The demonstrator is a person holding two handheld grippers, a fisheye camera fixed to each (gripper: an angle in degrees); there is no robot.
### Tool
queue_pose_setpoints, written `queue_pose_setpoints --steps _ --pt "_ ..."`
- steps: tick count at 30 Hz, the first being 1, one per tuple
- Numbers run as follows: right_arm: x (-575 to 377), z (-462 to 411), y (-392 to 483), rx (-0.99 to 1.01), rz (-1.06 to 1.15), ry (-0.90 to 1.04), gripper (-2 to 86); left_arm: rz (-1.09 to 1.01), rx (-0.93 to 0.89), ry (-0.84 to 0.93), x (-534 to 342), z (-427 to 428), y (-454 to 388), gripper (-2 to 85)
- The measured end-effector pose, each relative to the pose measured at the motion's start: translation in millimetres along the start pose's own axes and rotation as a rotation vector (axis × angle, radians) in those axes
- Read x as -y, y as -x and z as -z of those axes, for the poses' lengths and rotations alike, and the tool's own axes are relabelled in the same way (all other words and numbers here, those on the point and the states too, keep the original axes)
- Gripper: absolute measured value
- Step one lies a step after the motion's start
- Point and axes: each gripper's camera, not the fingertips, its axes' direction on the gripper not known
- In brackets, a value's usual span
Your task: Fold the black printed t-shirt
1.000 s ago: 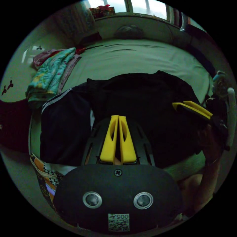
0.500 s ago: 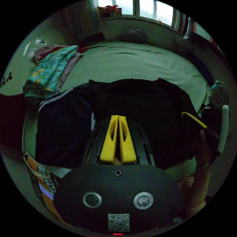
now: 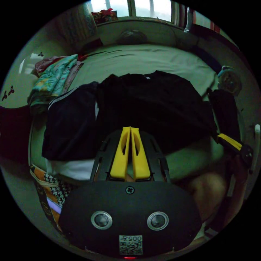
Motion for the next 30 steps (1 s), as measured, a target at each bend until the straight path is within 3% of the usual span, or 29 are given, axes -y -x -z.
queue_pose_setpoints --steps 10,15,25,30 --pt "-121.8 19.2 -29.0 0.041 -0.072 0.021 -1.7 0.02 -0.051 0.041 -107.7 45.2 9.9 1.8" --pt "-165.3 33.0 -48.5 -0.055 -0.113 0.026 -1.7 -0.013 -0.052 0.008 -134.0 66.3 0.2 5.6" --pt "-199.0 32.3 -64.9 -0.07 -0.195 0.058 -1.0 -0.046 -0.061 -0.09 -164.3 98.0 -11.0 14.1" --pt "-215.9 20.7 -75.4 -0.049 -0.204 0.115 -0.9 0.021 -0.017 -0.049 -178.1 90.6 9.1 16.4"
